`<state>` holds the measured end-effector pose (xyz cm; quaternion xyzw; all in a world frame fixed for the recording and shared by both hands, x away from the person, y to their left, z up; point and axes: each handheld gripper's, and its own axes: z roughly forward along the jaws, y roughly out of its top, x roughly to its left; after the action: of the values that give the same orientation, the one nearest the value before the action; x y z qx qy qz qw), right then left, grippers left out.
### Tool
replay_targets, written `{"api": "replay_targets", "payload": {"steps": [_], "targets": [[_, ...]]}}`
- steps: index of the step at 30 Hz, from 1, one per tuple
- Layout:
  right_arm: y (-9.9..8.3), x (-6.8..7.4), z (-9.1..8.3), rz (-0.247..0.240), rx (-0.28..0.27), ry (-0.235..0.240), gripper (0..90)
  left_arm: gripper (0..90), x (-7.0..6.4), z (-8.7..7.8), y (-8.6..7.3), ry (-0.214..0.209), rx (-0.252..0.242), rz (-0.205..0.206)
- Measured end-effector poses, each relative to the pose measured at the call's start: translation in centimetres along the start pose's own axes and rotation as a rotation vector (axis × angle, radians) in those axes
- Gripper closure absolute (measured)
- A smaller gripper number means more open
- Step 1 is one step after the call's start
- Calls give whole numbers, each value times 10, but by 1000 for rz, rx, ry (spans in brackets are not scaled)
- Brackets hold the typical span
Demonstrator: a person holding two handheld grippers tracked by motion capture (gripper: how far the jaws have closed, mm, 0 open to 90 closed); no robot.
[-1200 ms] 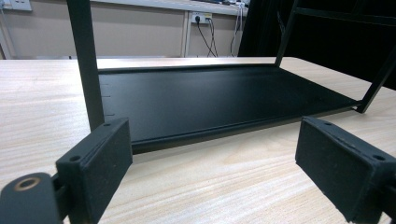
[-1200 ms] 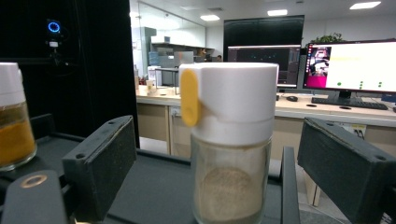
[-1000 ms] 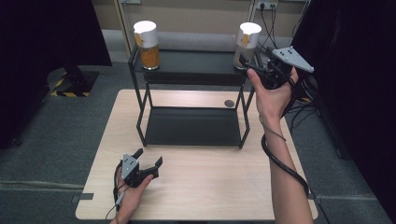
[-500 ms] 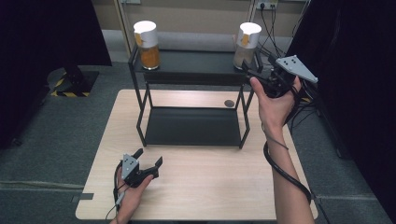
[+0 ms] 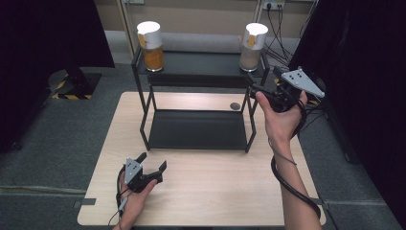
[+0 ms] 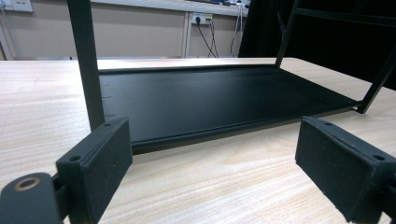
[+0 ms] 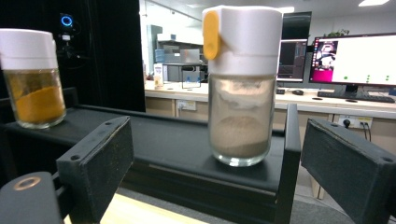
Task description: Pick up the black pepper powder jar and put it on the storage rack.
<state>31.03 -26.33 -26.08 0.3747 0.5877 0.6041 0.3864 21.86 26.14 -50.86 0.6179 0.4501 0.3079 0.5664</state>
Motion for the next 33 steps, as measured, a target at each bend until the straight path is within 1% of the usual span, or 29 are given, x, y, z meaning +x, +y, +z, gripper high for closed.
{"api": "replay_targets", "payload": {"steps": [4,7,13,20,26,30,33], "targets": [[-7,2,-7,4,22,12,98,104,0,0,0,0,-1,1],[-16,3,-13,14,36,24,98,104,0,0,0,0,0,2],[-37,4,-26,8,60,36,98,104,0,0,0,0,-2,1],[-58,3,-37,10,93,55,95,103,0,0,0,1,-1,2],[-75,3,-44,25,117,63,95,103,-1,0,0,2,-2,4],[-85,4,-49,26,138,74,95,103,-1,0,0,2,-1,4],[-95,4,-53,51,145,84,95,104,-1,0,0,2,-2,5]]}}
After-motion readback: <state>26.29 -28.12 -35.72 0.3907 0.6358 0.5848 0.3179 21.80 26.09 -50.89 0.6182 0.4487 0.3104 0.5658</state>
